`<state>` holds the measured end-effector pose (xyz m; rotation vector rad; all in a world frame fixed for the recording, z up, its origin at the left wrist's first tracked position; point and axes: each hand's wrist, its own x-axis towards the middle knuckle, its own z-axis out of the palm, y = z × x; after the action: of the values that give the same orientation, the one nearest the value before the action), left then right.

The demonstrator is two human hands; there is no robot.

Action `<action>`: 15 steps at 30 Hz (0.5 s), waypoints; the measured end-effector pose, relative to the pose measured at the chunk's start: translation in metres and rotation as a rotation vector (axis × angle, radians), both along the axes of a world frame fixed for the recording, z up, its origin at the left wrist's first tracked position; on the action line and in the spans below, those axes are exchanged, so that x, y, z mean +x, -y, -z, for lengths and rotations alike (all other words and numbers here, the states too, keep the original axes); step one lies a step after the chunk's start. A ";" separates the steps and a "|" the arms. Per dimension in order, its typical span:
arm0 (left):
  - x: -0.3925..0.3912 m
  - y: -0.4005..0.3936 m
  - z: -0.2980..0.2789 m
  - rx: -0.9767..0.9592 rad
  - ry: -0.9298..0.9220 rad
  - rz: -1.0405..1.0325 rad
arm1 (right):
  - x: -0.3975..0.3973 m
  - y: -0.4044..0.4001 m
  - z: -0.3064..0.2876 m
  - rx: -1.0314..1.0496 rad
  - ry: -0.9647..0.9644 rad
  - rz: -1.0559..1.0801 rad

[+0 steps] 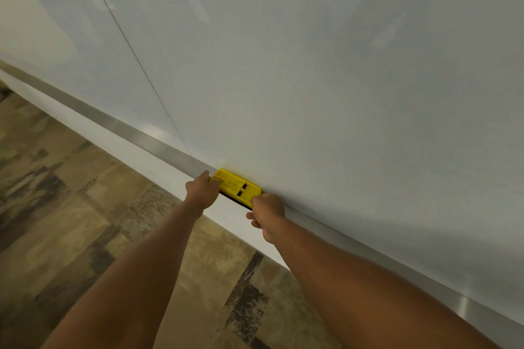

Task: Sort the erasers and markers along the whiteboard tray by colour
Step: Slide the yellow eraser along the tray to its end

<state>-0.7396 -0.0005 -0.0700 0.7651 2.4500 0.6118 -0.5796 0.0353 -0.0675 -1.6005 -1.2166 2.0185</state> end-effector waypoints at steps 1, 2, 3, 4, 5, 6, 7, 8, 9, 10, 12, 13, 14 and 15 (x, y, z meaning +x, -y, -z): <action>0.002 0.001 -0.001 0.000 -0.011 -0.004 | 0.003 0.000 -0.001 0.016 0.010 -0.005; 0.005 0.002 -0.001 0.019 -0.045 -0.018 | 0.006 -0.001 0.000 0.034 0.019 -0.008; 0.008 0.004 -0.001 0.057 -0.105 -0.030 | 0.010 -0.001 0.000 0.049 0.025 -0.009; 0.011 0.006 -0.002 0.125 -0.183 -0.037 | 0.016 -0.001 0.000 0.054 0.026 -0.006; 0.016 0.007 -0.004 0.223 -0.250 -0.041 | 0.022 -0.001 -0.002 0.062 0.029 -0.003; 0.021 0.007 -0.007 0.327 -0.283 -0.034 | 0.028 -0.002 -0.004 0.075 0.036 -0.004; 0.029 0.006 -0.011 0.404 -0.293 -0.012 | 0.036 -0.002 -0.006 0.093 0.047 -0.008; 0.038 0.006 -0.015 0.439 -0.301 0.025 | 0.043 -0.001 -0.007 0.103 0.055 -0.013; 0.048 0.005 -0.019 0.438 -0.312 0.079 | 0.051 -0.001 -0.008 0.108 0.058 -0.018; 0.058 0.004 -0.022 0.425 -0.312 0.133 | 0.060 0.000 -0.007 0.111 0.058 -0.020; 0.081 0.002 -0.027 0.382 -0.262 0.218 | 0.081 0.003 -0.009 0.112 0.054 -0.016; 0.092 0.000 -0.027 0.350 -0.231 0.253 | 0.093 0.004 -0.009 0.118 0.052 -0.011; 0.105 -0.001 -0.028 0.319 -0.196 0.281 | 0.106 0.005 -0.011 0.124 0.049 -0.006; 0.119 -0.002 -0.028 0.298 -0.160 0.301 | 0.121 0.005 -0.013 0.131 0.045 -0.001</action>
<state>-0.6203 0.0011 -0.0419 1.3181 2.3420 0.8333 -0.4587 0.0303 -0.0544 -1.5907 -1.3357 1.8713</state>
